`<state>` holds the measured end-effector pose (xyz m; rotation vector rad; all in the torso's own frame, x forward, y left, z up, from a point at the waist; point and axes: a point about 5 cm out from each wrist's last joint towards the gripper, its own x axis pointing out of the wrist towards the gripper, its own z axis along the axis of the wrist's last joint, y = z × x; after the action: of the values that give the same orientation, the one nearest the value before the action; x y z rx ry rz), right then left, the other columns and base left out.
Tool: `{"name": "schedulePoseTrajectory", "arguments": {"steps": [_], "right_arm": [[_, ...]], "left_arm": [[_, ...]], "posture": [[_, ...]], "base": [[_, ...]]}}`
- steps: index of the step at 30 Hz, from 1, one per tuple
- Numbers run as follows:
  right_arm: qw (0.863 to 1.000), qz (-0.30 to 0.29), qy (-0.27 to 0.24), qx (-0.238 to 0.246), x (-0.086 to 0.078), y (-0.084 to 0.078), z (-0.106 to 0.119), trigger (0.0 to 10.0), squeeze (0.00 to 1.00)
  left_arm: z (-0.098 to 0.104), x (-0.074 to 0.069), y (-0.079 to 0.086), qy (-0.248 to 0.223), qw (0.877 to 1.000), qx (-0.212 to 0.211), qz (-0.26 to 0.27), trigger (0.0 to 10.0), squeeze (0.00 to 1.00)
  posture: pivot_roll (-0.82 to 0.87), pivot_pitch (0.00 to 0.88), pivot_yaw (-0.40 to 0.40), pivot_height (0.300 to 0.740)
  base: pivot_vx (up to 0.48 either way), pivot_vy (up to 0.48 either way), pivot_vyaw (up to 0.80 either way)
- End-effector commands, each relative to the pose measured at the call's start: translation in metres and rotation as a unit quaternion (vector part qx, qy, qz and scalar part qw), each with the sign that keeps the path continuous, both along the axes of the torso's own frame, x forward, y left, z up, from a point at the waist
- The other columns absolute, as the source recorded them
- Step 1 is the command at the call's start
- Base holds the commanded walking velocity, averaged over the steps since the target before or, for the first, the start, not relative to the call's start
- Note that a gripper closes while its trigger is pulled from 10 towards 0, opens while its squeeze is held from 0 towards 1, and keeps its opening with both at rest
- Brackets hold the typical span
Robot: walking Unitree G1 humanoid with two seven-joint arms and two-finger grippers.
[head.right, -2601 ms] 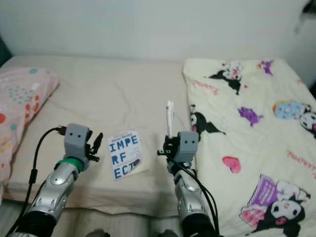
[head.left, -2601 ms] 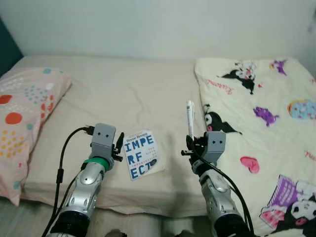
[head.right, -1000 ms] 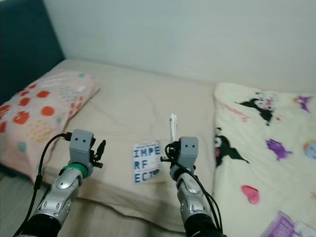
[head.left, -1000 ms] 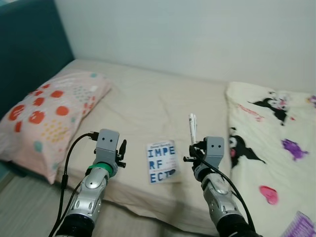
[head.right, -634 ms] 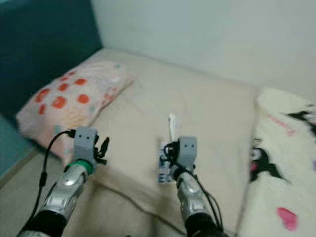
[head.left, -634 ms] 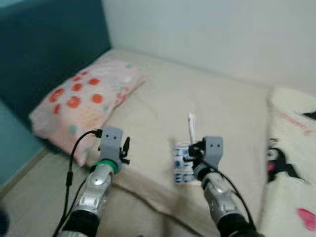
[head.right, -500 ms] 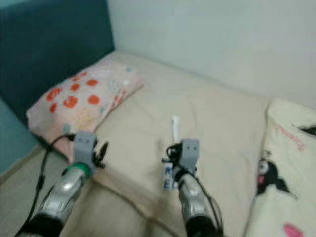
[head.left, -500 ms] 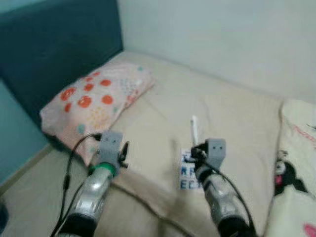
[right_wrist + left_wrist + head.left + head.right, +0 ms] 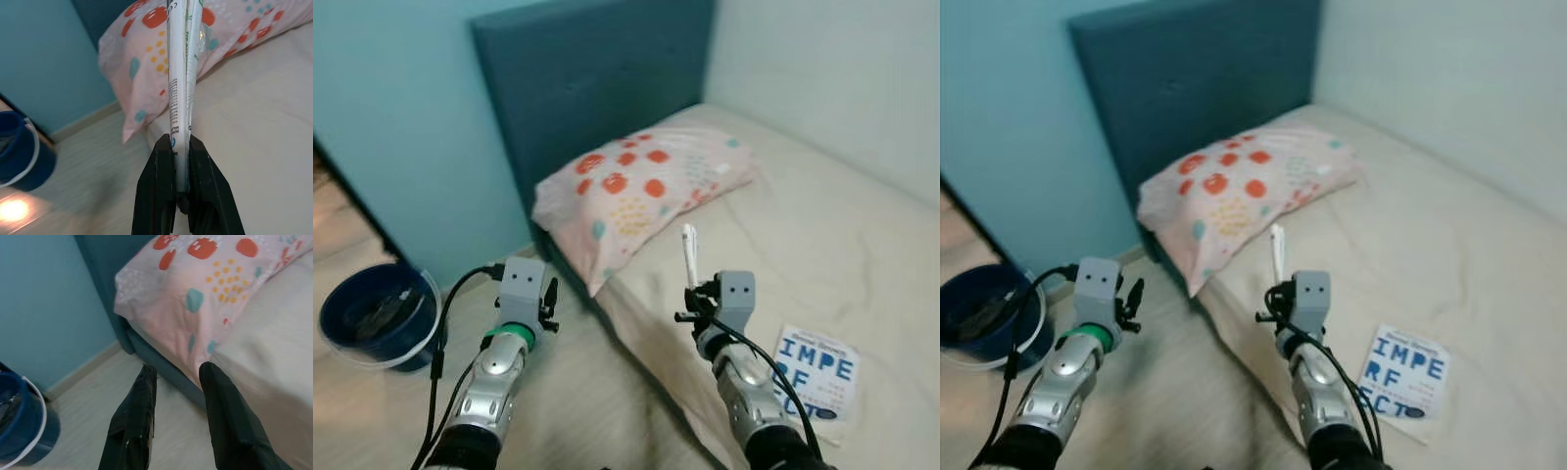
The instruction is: Clean up the room
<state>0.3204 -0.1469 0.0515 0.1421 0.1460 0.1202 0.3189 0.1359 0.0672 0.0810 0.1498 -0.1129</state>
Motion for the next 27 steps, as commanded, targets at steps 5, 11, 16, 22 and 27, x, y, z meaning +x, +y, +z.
{"name": "schedulePoseTrajectory", "arguments": {"steps": [5,11,16,22,27], "right_arm": [[1.000,0.004,0.002,0.000,-0.0027,0.0006,-0.0023,10.0,0.00],[1.000,0.013,-0.001,-0.009,-0.0015,0.0031,-0.0005,10.0,0.00],[1.000,0.012,-0.001,-0.010,-0.0017,0.0031,-0.0005,10.0,0.00],[1.000,0.010,-0.010,-0.024,-0.0029,0.0021,0.0006,10.0,0.00],[0.999,0.007,-0.012,-0.033,-0.0032,0.0017,0.0009,10.0,0.00]], "left_arm": [[-0.0035,-0.0017,0.0033,0.010,1.000,0.003,0.006,10.0,0.00],[-0.0047,-0.0032,0.0031,0.012,1.000,-0.001,0.008,10.0,0.00],[-0.0052,-0.0038,0.0030,0.013,1.000,-0.002,0.008,10.0,0.00],[-0.0055,-0.0044,0.0019,0.014,1.000,-0.002,0.007,10.0,0.00],[-0.0051,-0.0044,0.0018,0.014,1.000,-0.001,0.007,10.0,0.00]], "posture": [[0.05,0.000,0.071,0.740],[0.05,0.000,0.068,0.740],[0.05,0.000,0.068,0.740],[0.05,0.000,0.072,0.740],[0.05,0.000,0.072,0.740]], "base": [[0.000,0.000,0.80],[0.000,0.000,0.80],[0.000,0.000,0.80],[0.000,0.000,0.80],[0.000,0.000,0.80]]}}
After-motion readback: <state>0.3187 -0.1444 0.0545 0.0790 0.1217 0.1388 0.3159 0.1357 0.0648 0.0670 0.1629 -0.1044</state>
